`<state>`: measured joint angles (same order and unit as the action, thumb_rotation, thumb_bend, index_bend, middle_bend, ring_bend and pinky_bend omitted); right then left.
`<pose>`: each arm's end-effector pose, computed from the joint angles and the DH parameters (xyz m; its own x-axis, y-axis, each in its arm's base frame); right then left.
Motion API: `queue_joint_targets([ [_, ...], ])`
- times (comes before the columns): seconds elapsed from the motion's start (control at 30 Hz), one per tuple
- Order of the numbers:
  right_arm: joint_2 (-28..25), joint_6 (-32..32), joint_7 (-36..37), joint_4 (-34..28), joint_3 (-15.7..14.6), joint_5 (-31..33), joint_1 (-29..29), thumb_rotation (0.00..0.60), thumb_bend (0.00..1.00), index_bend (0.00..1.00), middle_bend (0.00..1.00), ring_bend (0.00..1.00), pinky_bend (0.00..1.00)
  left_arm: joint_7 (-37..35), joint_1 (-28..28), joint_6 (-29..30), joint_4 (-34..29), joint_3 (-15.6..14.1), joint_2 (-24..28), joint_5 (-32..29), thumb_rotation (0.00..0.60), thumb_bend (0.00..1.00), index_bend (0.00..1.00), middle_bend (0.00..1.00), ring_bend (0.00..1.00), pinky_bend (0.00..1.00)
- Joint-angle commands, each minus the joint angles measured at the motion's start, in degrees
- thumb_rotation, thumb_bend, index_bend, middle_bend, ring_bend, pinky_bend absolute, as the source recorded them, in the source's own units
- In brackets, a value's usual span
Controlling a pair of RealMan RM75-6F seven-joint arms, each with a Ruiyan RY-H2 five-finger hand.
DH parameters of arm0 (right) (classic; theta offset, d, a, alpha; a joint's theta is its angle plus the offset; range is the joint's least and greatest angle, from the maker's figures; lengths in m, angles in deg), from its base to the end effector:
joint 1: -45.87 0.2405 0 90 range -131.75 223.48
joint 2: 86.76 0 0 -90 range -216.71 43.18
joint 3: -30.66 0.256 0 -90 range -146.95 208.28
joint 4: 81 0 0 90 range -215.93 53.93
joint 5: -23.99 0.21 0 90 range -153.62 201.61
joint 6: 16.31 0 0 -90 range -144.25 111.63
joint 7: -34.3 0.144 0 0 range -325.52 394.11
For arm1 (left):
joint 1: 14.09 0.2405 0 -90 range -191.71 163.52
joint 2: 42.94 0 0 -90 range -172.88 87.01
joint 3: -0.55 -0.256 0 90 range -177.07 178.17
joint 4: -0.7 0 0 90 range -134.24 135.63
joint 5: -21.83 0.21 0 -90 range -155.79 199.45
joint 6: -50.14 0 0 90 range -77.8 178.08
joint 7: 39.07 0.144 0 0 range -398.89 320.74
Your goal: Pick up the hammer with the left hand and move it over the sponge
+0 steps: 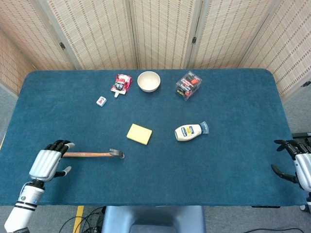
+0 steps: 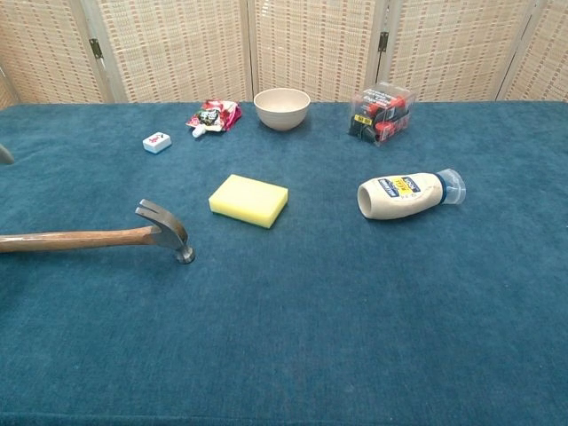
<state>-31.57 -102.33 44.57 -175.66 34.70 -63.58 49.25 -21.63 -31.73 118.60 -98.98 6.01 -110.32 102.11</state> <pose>-0.3100 -0.1772 0.2082 0.3365 0.0273 0.9413 -0.9413 -0.0197 0.3371 -0.2498 0.2436 0.1005 0.5141 0.1587 0.8429 0.8523 -0.2047 -0.4813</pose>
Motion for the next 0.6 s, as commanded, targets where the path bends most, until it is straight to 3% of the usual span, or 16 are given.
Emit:
queue_joint_targets([
  [0.03,0.0,-0.3,0.1,0.0,0.0,-0.1,-0.2,0.6,0.14,0.28,0.43,0.23,0.27,1.7,-4.7,-6.6,0.9,1.2,-2.6,-4.2,0.6,0.26,0.22,0.22,0.14,0.31],
  [0.3,0.0,-0.8,0.2,0.1,-0.3,0.1,-0.7,0.6,0.14,0.28,0.43,0.23,0.27,4.4,-10.4,-13.3,4.8,2.7,-8.6,-11.6,0.6,0.26,0.23,0.22,0.12,0.28],
  [0.6,0.3,-0.6,0.5,0.5,-0.4,0.6,-0.9,0.6,0.15,0.28,0.43,0.23,0.27,6.8,-13.8,-15.8,7.3,2.3,-11.9,-16.0,0.6,0.26,0.26,0.24,0.12,0.27],
])
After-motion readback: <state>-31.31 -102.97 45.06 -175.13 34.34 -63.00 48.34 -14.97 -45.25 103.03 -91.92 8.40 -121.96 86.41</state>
